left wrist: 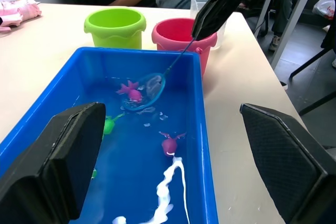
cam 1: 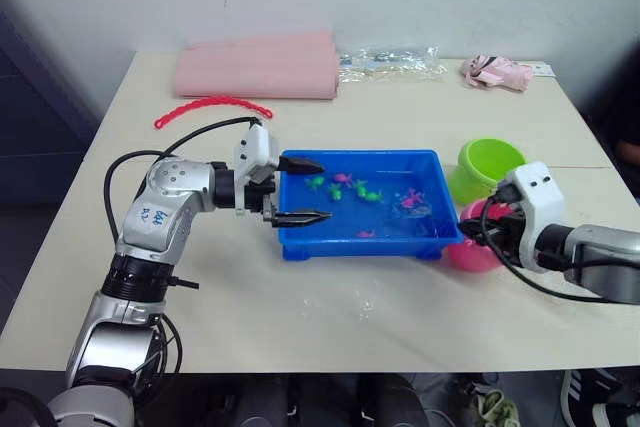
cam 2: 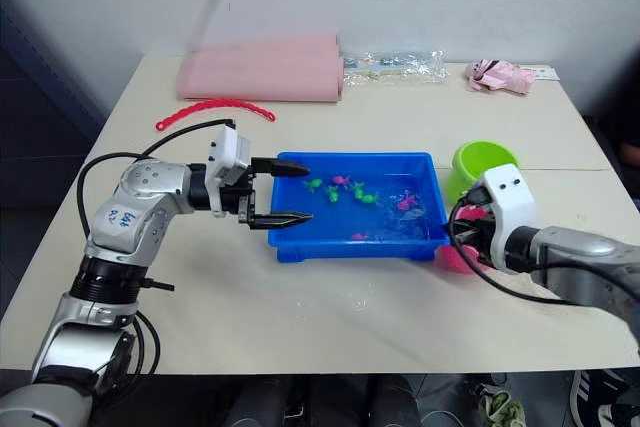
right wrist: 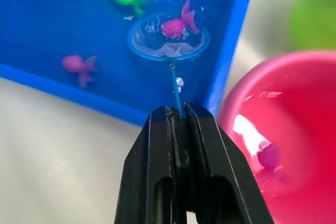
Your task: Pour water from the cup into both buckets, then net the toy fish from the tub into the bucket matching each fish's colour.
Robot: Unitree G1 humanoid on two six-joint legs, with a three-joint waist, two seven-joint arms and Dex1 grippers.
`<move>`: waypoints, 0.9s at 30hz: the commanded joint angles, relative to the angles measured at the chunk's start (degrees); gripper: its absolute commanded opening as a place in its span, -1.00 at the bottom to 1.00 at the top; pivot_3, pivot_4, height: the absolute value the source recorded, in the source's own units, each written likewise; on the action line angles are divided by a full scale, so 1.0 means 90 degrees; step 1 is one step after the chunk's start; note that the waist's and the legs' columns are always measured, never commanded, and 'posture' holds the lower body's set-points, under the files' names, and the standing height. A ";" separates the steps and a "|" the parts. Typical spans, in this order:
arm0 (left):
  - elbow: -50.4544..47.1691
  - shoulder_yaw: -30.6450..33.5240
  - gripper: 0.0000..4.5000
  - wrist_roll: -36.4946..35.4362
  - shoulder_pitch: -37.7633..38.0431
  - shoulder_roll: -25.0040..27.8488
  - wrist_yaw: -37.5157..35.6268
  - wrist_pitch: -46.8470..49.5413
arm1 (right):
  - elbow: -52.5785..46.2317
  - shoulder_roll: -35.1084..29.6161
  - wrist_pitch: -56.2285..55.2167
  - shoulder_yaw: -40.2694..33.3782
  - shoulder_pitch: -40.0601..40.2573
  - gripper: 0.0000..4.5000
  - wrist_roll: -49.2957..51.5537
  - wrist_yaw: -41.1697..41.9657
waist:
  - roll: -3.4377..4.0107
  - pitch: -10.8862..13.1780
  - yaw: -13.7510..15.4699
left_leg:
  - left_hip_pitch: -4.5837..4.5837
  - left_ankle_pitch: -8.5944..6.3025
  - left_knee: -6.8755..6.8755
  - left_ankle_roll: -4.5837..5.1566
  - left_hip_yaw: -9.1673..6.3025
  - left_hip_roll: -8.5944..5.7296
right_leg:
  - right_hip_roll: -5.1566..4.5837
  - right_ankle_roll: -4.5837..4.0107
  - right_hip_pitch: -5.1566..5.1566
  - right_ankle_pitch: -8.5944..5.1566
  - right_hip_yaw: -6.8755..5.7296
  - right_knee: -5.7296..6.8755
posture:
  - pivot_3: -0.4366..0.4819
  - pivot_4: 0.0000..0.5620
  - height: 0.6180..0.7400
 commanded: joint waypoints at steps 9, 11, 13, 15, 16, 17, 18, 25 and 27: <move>0.0366 0.0118 0.99 -0.0055 -0.0540 -0.0212 0.0097 0.0039 | -0.0574 0.0753 -0.2503 0.0292 0.1054 -1.00 -0.3696 0.1604 | 0.0005 0.0003 -0.0003 | 0.0001 0.0003 -0.0003 -0.0005 0.0000 -0.0001 | 0.0004 0.0001 0.0000 0.0000 -0.0002 0.0000 | -0.05 -0.47 0.96; 0.0399 0.0178 0.99 -0.0198 -0.0606 -0.0307 0.0154 0.0294 | -0.0737 0.1009 -0.2782 0.0069 0.1312 -1.00 -0.3957 0.1679 | 0.0006 0.0003 0.0001 | 0.0001 0.0004 -0.0002 -0.0006 -0.0001 -0.0001 | 0.0004 0.0001 0.0001 0.0000 -0.0002 0.0002 | -0.05 -0.47 0.96; 0.0387 0.0176 0.99 -0.0261 -0.0648 -0.0363 0.0146 0.0431 | -0.0977 0.1237 -0.2940 -0.0202 0.1574 -1.00 -0.4072 0.1729 | 0.0006 0.0003 -0.0001 | 0.0001 0.0005 -0.0002 -0.0009 -0.0006 -0.0001 | 0.0005 0.0001 0.0002 0.0000 -0.0006 0.0002 | -0.05 -0.47 0.96; 0.0401 0.0122 0.99 -0.0265 -0.0696 -0.0398 0.0087 0.0459 | -0.1265 0.1423 -0.2998 -0.0489 0.1836 -1.00 -0.4118 0.1785 | 0.0006 0.0003 -0.0001 | 0.0001 0.0008 -0.0003 -0.0012 -0.0007 -0.0002 | 0.0006 0.0001 0.0002 -0.0001 -0.0006 0.0003 | -0.05 -0.47 0.96; 0.0444 0.0082 0.99 -0.0272 -0.0750 -0.0432 0.0040 0.0467 | -0.1474 0.1533 -0.2977 -0.0710 0.2021 -1.00 -0.4088 0.1782 | 0.0006 0.0004 -0.0001 | 0.0001 0.0008 -0.0003 -0.0013 -0.0009 -0.0001 | 0.0007 0.0001 0.0002 -0.0001 -0.0007 0.0003 | -0.05 -0.47 0.96; 0.0500 0.0041 0.99 -0.0277 -0.0813 -0.0473 -0.0018 0.0472 | -0.1693 0.1645 -0.2948 -0.0951 0.2220 -1.00 -0.4044 0.1780 | 0.0006 0.0003 0.0003 | 0.0001 0.0009 -0.0003 -0.0014 -0.0009 -0.0002 | 0.0008 0.0001 0.0003 -0.0001 -0.0007 0.0004 | -0.05 -0.47 0.96; 0.0540 0.0017 0.99 -0.0277 -0.0856 -0.0503 -0.0058 0.0477 | -0.1843 0.1733 -0.2916 -0.1120 0.2352 -1.00 -0.4021 0.1788 | 0.0006 0.0003 0.0015 | 0.0002 0.0009 -0.0002 -0.0014 -0.0009 -0.0002 | 0.0008 0.0001 0.0003 -0.0001 -0.0007 0.0005 | -0.05 -0.47 0.96; 0.1134 -0.0215 0.99 -0.0185 -0.1287 -0.0886 -0.0507 0.0215 | -0.2995 0.2403 -0.2663 -0.2618 0.3627 -1.00 -0.3787 0.1907 | 0.0007 0.0003 0.0035 | 0.0005 0.0013 -0.0003 -0.0014 -0.0013 -0.0003 | 0.0008 0.0001 0.0005 -0.0001 -0.0006 0.0010 | -0.05 -0.47 0.96; 0.1285 -0.0281 0.99 -0.0167 -0.1383 -0.0998 -0.0637 0.0128 | -0.3296 0.2637 -0.2645 -0.3121 0.4090 -1.00 -0.3705 0.1978 | 0.0007 0.0003 0.0037 | 0.0004 0.0013 -0.0004 -0.0014 -0.0016 -0.0003 | 0.0010 -0.0001 0.0006 -0.0002 -0.0009 0.0009 | -0.05 -0.47 0.96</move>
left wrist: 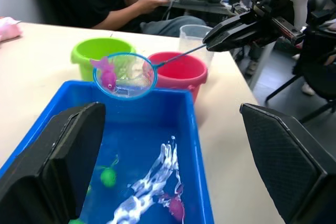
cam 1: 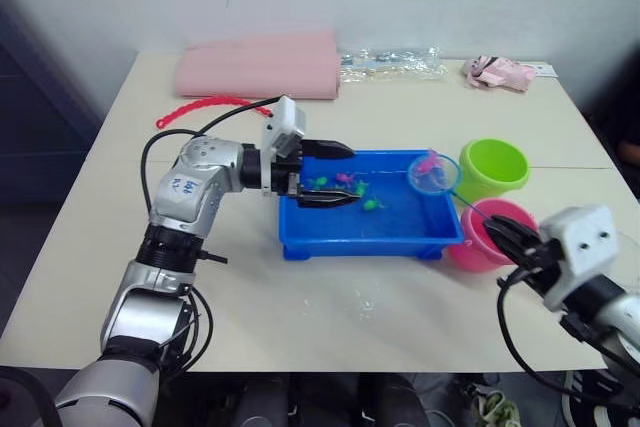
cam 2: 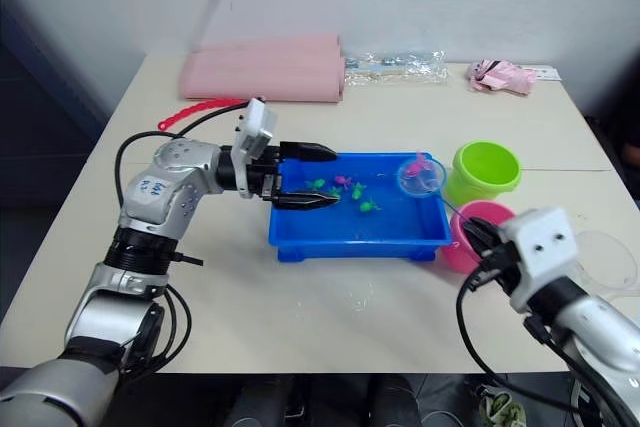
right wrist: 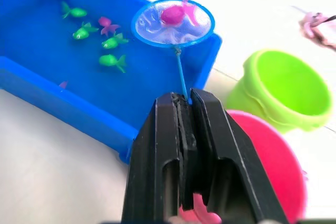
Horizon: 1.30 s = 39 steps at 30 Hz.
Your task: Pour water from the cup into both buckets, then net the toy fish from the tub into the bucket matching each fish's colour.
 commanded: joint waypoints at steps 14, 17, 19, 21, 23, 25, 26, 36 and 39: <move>0.1164 -0.0230 0.99 0.0181 -0.0731 -0.0753 -0.0765 -0.0878 | -0.0859 0.0446 -0.1644 -0.2515 0.3153 -1.00 -0.3118 0.1163 | 0.0013 -0.0004 -0.0054 | 0.0006 -0.0001 -0.0005 0.0004 0.0008 0.0000 | -0.0001 -0.0001 -0.0009 0.0000 0.0014 0.0005 | -0.05 -0.47 0.96; 0.1247 -0.0208 0.99 0.0201 -0.0768 -0.0761 -0.0801 -0.0956 | -0.0610 0.0125 -0.2237 -0.2627 0.3205 -1.00 -0.4465 0.1329 | 0.0022 -0.0007 -0.0045 | 0.0006 -0.0002 -0.0007 0.0001 0.0008 0.0001 | 0.0001 -0.0003 -0.0011 -0.0002 0.0016 0.0005 | -0.05 -0.47 0.96; 0.1263 -0.0188 0.99 0.0222 -0.0760 -0.0755 -0.0807 -0.0996 | -0.0394 -0.0072 -0.2593 -0.2695 0.3206 -1.00 -0.5212 0.1511 | 0.0022 -0.0007 -0.0043 | 0.0004 -0.0002 -0.0006 0.0001 0.0008 0.0001 | 0.0002 -0.0002 -0.0011 -0.0002 0.0013 0.0004 | -0.05 -0.47 0.96; 0.1244 -0.0167 0.99 0.0231 -0.0741 -0.0743 -0.0788 -0.1006 | -0.0070 -0.0368 -0.3363 -0.2863 0.3210 -1.00 -0.5983 0.1664 | 0.0021 -0.0007 -0.0035 | 0.0005 -0.0001 -0.0006 0.0000 0.0008 0.0000 | 0.0001 -0.0002 -0.0010 -0.0002 0.0013 0.0004 | -0.05 -0.47 0.96; 0.1219 -0.0146 0.99 0.0231 -0.0722 -0.0723 -0.0765 -0.1001 | 0.0251 -0.0546 -0.3971 -0.3017 0.3125 -1.00 -0.6421 0.1774 | 0.0021 -0.0007 -0.0033 | 0.0005 -0.0001 -0.0004 0.0001 0.0007 -0.0003 | 0.0001 -0.0002 -0.0008 -0.0002 0.0014 0.0004 | -0.05 -0.47 0.96; 0.1196 -0.0125 0.99 0.0237 -0.0700 -0.0692 -0.0739 -0.0998 | 0.0546 -0.0667 -0.4341 -0.3105 0.2949 -1.00 -0.6516 0.1878 | 0.0020 -0.0006 -0.0035 | 0.0005 -0.0001 -0.0003 0.0001 0.0006 -0.0002 | 0.0001 -0.0001 -0.0006 -0.0002 0.0011 0.0003 | -0.05 -0.47 0.96; 0.1199 -0.0116 0.99 0.0251 -0.0685 -0.0662 -0.0726 -0.1005 | 0.0621 -0.0611 -0.4163 -0.3097 0.2762 -1.00 -0.6279 0.1970 | 0.0020 -0.0006 -0.0041 | 0.0005 -0.0001 -0.0003 0.0001 0.0006 -0.0002 | 0.0001 -0.0001 -0.0007 -0.0002 0.0011 0.0002 | -0.05 -0.47 0.96; 0.0970 -0.0159 0.99 0.0684 -0.0050 0.0349 -0.0832 -0.1191 | 0.0597 -0.1195 -0.1955 -0.2203 0.0115 -1.00 -0.2431 0.3203 | 0.0028 -0.0002 -0.0160 | 0.0017 0.0003 0.0001 -0.0002 0.0000 0.0005 | 0.0001 -0.0004 0.0002 -0.0002 0.0011 0.0014 | -0.05 -0.47 0.96; 0.0498 -0.0145 0.99 0.0760 0.0355 0.0796 -0.0798 -0.1035 | 0.1158 -0.1752 -0.2074 -0.0689 -0.1026 -1.00 -0.2598 0.3198 | 0.0027 -0.0001 -0.0199 | 0.0016 0.0005 0.0003 0.0000 -0.0008 0.0006 | -0.0002 -0.0007 0.0002 -0.0003 0.0005 0.0017 | -0.05 -0.47 0.96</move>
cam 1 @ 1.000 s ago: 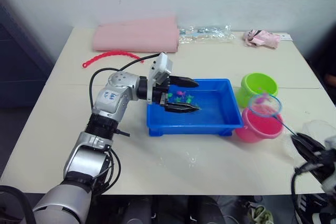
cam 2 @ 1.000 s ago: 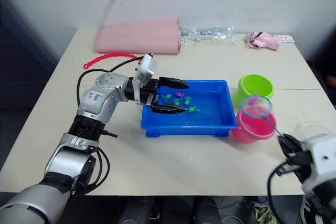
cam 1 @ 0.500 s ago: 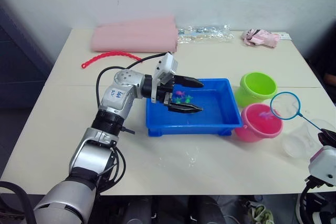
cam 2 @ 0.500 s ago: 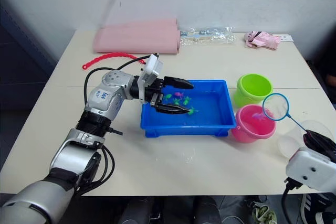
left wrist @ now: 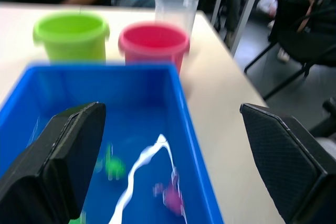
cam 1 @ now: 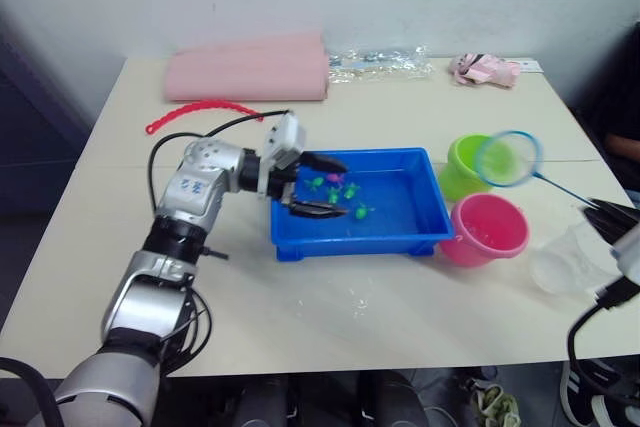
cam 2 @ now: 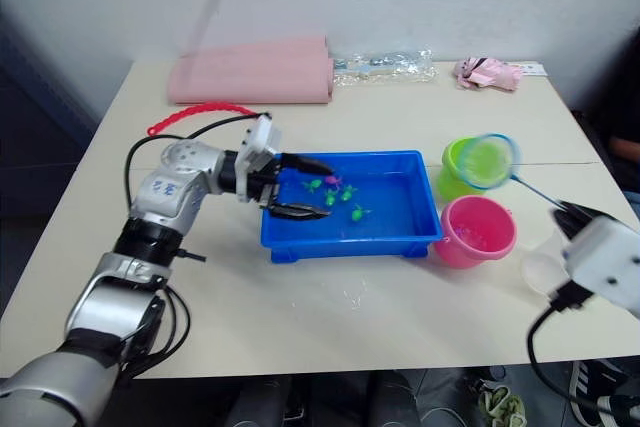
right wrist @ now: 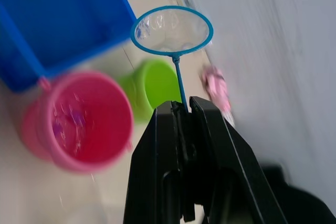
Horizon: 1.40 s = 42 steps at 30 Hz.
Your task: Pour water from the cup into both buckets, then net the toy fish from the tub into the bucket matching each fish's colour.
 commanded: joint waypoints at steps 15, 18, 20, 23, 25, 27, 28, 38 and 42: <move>-0.2808 0.0637 0.99 -0.0221 0.1678 0.1407 0.0800 0.1288 | 0.3992 0.0007 -0.3706 0.5601 -0.3983 -1.00 -0.2194 0.0687 | 0.0007 0.0009 0.0086 | -0.0010 0.0004 0.0002 -0.0001 0.0002 -0.0010 | -0.0007 0.0002 -0.0002 -0.0001 -0.0001 -0.0001 | -0.05 -0.47 0.96; -0.3077 0.0738 0.99 -0.0294 0.1820 0.1473 0.0933 0.1458 | 0.4675 -0.0028 -0.4607 0.5854 -0.4331 -1.00 -0.2624 0.0612 | 0.0008 0.0010 0.0063 | -0.0009 0.0005 0.0002 -0.0002 0.0004 -0.0011 | -0.0007 0.0002 -0.0002 -0.0001 0.0001 -0.0001 | -0.05 -0.47 0.96; -0.3181 0.0779 0.99 -0.0316 0.1866 0.1494 0.0985 0.1532 | 0.4908 0.0007 -0.4916 0.5929 -0.4469 -1.00 -0.2694 0.0622 | 0.0008 0.0010 0.0054 | -0.0009 0.0006 0.0002 -0.0004 0.0004 -0.0009 | -0.0006 0.0002 -0.0003 -0.0001 0.0000 -0.0001 | -0.05 -0.47 0.96; -0.3273 0.0813 0.99 -0.0350 0.1897 0.1517 0.1063 0.1599 | 0.5136 -0.0037 -0.5421 0.6053 -0.4499 -1.00 -0.2756 0.0704 | 0.0009 0.0010 0.0047 | -0.0008 0.0007 0.0002 -0.0005 0.0003 -0.0008 | -0.0005 0.0002 -0.0003 -0.0001 0.0000 0.0000 | -0.05 -0.47 0.96; -0.3306 0.0827 0.99 -0.0381 0.1900 0.1520 0.1113 0.1631 | 0.5219 -0.0048 -0.5574 0.6091 -0.4420 -1.00 -0.2570 0.0848 | 0.0009 0.0010 0.0047 | -0.0008 0.0007 0.0002 -0.0006 0.0003 -0.0008 | -0.0005 0.0002 -0.0002 -0.0001 0.0001 -0.0001 | -0.05 -0.47 0.96; -0.3325 0.0827 0.99 -0.0406 0.1895 0.1517 0.1150 0.1655 | 0.5145 0.0038 -0.5246 0.6045 -0.4285 -1.00 -0.2066 0.1069 | 0.0009 0.0010 0.0048 | -0.0007 0.0007 0.0002 -0.0006 0.0004 -0.0008 | -0.0005 0.0002 -0.0002 -0.0001 0.0001 0.0000 | -0.05 -0.47 0.96; -0.3325 0.0826 0.99 -0.0412 0.1887 0.1511 0.1159 0.1659 | 0.5031 0.0129 -0.4821 0.5997 -0.4236 -1.00 -0.1703 0.1182 | 0.0009 0.0010 0.0049 | -0.0007 0.0007 0.0002 -0.0006 0.0003 -0.0007 | -0.0004 0.0002 -0.0001 -0.0001 0.0000 0.0000 | -0.05 -0.47 0.96; -0.3045 0.0785 0.99 -0.0341 0.1702 0.1355 0.1227 0.1466 | 0.4130 0.0518 -0.0960 0.5418 -0.4025 -1.00 0.0499 0.1550 | 0.0009 0.0010 0.0089 | -0.0006 0.0008 0.0004 -0.0006 -0.0001 -0.0006 | -0.0002 0.0001 0.0003 -0.0001 -0.0001 0.0003 | -0.05 -0.47 0.96; -0.2985 0.0778 0.99 -0.0344 0.1666 0.1322 0.1229 0.1411 | 0.3840 0.0591 0.0210 0.5186 -0.3946 -1.00 0.1025 0.1460 | 0.0009 0.0010 0.0102 | -0.0006 0.0008 0.0004 -0.0006 0.0000 -0.0006 | -0.0002 0.0001 0.0002 -0.0001 -0.0001 0.0003 | -0.05 -0.47 0.96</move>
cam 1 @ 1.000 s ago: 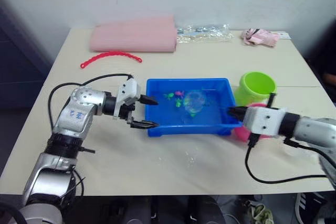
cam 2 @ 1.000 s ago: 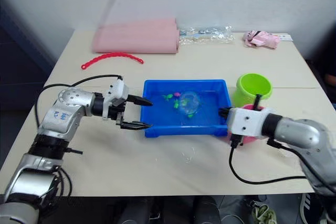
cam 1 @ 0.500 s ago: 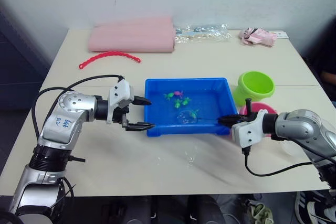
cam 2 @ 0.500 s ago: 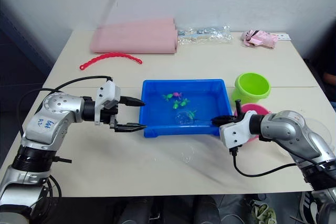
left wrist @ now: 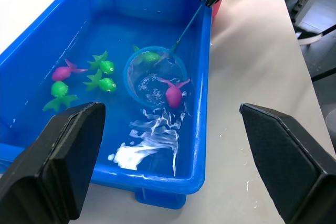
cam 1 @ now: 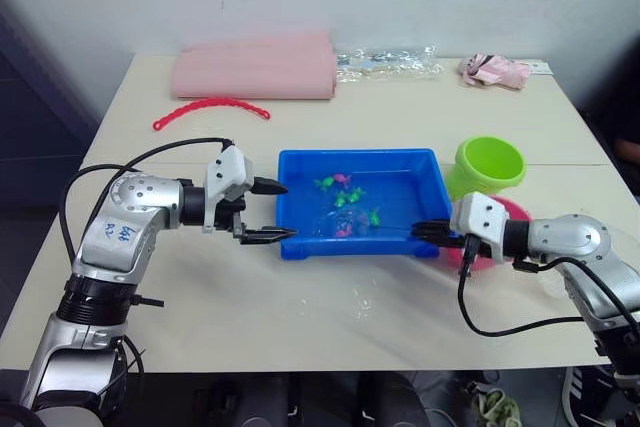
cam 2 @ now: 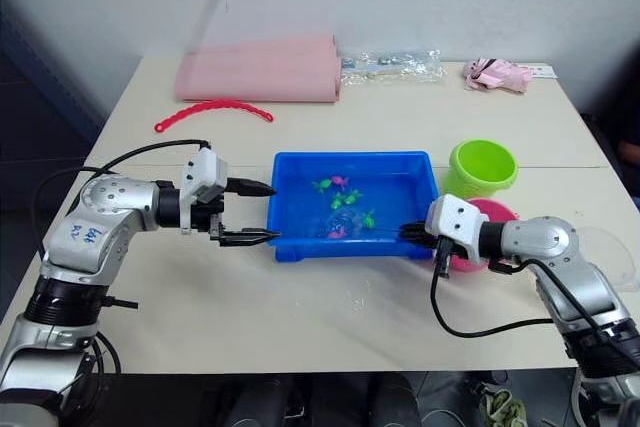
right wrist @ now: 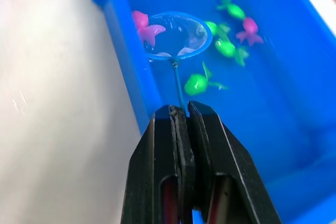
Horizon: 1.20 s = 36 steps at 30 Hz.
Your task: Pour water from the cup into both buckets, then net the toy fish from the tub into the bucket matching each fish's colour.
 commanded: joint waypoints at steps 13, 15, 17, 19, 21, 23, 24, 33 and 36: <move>0.0416 0.0140 0.99 -0.0424 -0.0618 -0.0528 0.0087 0.0066 | -0.1705 0.0132 0.2872 -0.1654 0.0412 -1.00 0.1515 -0.0889 | 0.0000 0.0000 0.0035 | -0.0005 -0.0001 0.0000 0.0000 -0.0001 -0.0002 | -0.0001 0.0000 -0.0002 0.0000 -0.0002 -0.0001 | -0.05 -0.47 0.96; 0.0545 0.0063 0.99 -0.0543 -0.0842 -0.0705 0.0008 0.0180 | -0.2183 0.0068 0.3123 -0.2245 0.0758 -1.00 0.1690 -0.1089 | 0.0000 0.0000 0.0040 | -0.0006 -0.0001 0.0000 0.0000 0.0000 -0.0003 | -0.0001 0.0000 -0.0002 0.0000 -0.0001 -0.0002 | -0.05 -0.47 0.96; 0.0684 -0.0015 0.99 -0.0619 -0.1028 -0.0861 -0.0061 0.0247 | -0.2576 0.0063 0.3364 -0.2792 0.1069 -1.00 0.1875 -0.1280 | 0.0000 0.0000 0.0040 | -0.0006 -0.0001 -0.0003 0.0000 -0.0001 -0.0004 | 0.0000 0.0000 -0.0002 0.0000 -0.0003 -0.0002 | -0.05 -0.47 0.96; 0.0919 -0.0156 0.99 -0.0661 -0.1259 -0.1078 -0.0221 0.0215 | -0.3013 0.0095 0.3761 -0.3607 0.1437 -1.00 0.2181 -0.1530 | -0.0001 -0.0001 0.0039 | -0.0005 -0.0001 -0.0003 0.0001 0.0002 -0.0005 | 0.0000 0.0001 -0.0002 0.0001 -0.0001 -0.0001 | -0.05 -0.47 0.96; 0.1165 -0.0286 0.99 -0.0629 -0.1461 -0.1281 -0.0388 0.0096 | -0.3359 0.0065 0.4106 -0.4348 0.1769 -1.00 0.2385 -0.1693 | -0.0001 -0.0001 0.0056 | -0.0005 0.0000 -0.0002 0.0001 0.0001 -0.0005 | 0.0000 0.0001 -0.0001 0.0001 -0.0001 0.0000 | -0.05 -0.47 0.96; 0.1427 -0.0408 0.99 -0.0560 -0.1652 -0.1489 -0.0523 -0.0092 | -0.3669 0.0006 0.4400 -0.5114 0.2157 -1.00 0.2501 -0.1765 | -0.0001 -0.0001 0.0064 | -0.0004 0.0000 -0.0002 0.0002 0.0001 -0.0006 | 0.0000 0.0001 0.0000 0.0001 -0.0001 -0.0002 | -0.05 -0.47 0.96; 0.1553 -0.0458 0.99 -0.0532 -0.1744 -0.1591 -0.0583 -0.0191 | -0.3819 -0.0013 0.4542 -0.5509 0.2374 -1.00 0.2544 -0.1779 | -0.0001 -0.0001 0.0060 | -0.0006 0.0000 -0.0003 0.0002 0.0000 -0.0007 | -0.0001 0.0001 -0.0002 0.0001 -0.0001 -0.0003 | -0.05 -0.47 0.96; 0.2646 -0.0715 0.99 -0.0334 -0.2345 -0.2321 -0.0959 -0.0962 | -0.4444 0.0201 0.2544 -0.6773 0.4710 -1.00 0.0271 -0.1304 | 0.0006 -0.0005 0.0012 | -0.0001 -0.0001 -0.0005 0.0003 0.0006 -0.0006 | 0.0001 0.0002 -0.0002 0.0001 0.0006 -0.0003 | -0.05 -0.47 0.96; 0.2828 -0.0694 0.99 -0.0307 -0.2458 -0.2382 -0.1004 -0.1073 | -0.4134 0.0090 0.0517 -0.6496 0.5532 -1.00 -0.1489 -0.1329 | 0.0007 -0.0005 0.0043 | 0.0000 0.0000 -0.0006 0.0004 0.0006 -0.0008 | 0.0001 0.0003 -0.0003 0.0002 0.0003 -0.0002 | -0.05 -0.47 0.96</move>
